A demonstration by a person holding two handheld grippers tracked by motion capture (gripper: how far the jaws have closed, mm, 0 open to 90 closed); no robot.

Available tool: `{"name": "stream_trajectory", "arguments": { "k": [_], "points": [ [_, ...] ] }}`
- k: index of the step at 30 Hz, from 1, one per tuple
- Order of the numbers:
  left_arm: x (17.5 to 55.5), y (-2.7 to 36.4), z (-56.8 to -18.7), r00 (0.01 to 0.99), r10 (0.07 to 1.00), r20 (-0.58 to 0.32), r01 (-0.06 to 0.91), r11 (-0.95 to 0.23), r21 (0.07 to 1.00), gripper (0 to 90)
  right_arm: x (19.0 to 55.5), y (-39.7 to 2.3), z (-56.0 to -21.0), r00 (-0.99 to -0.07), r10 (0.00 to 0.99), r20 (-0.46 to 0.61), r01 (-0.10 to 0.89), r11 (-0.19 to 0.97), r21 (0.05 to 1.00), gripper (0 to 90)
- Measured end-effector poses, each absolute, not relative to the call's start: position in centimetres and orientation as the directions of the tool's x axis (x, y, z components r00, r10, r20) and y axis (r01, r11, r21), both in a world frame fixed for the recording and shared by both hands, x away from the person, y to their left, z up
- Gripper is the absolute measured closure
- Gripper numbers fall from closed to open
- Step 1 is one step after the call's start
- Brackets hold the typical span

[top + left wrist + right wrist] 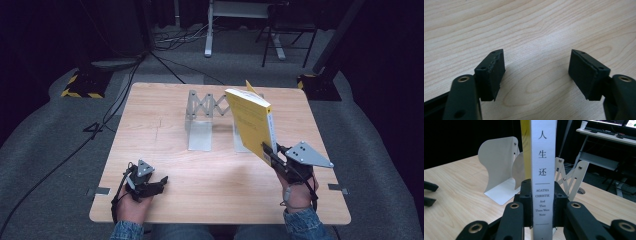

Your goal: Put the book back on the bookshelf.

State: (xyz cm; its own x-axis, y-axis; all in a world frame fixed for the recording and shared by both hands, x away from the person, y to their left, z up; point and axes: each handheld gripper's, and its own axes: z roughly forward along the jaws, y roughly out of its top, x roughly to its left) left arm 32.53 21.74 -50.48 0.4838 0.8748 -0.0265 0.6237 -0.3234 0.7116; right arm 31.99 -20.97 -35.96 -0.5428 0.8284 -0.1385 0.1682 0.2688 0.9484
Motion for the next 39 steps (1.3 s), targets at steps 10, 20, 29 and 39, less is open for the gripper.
{"name": "stream_trajectory", "arguments": {
  "k": [10, 20, 29, 39],
  "points": [
    [32.6, 21.4, -50.5, 0.477, 0.879, -0.029, 0.629, -0.318, 0.709, 28.1, 33.9, -20.8, -35.5, -0.484, 0.868, -0.111, 0.205, 0.236, 0.950, 76.5],
    [32.7, 21.4, -50.5, 0.477, 0.879, -0.025, 0.627, -0.320, 0.710, 27.5, 37.0, -19.7, -35.9, -0.434, 0.895, -0.103, 0.215, 0.214, 0.953, 76.5],
    [32.6, 21.3, -50.5, 0.477, 0.879, -0.021, 0.625, -0.322, 0.711, 27.5, 39.4, -18.7, -36.8, -0.397, 0.917, -0.038, 0.224, 0.137, 0.965, 76.5],
    [32.5, 21.3, -50.5, 0.476, 0.879, -0.020, 0.625, -0.322, 0.711, 27.5, 41.2, -17.9, -38.0, -0.349, 0.937, -0.027, 0.229, 0.113, 0.967, 76.5]
  ]
}}
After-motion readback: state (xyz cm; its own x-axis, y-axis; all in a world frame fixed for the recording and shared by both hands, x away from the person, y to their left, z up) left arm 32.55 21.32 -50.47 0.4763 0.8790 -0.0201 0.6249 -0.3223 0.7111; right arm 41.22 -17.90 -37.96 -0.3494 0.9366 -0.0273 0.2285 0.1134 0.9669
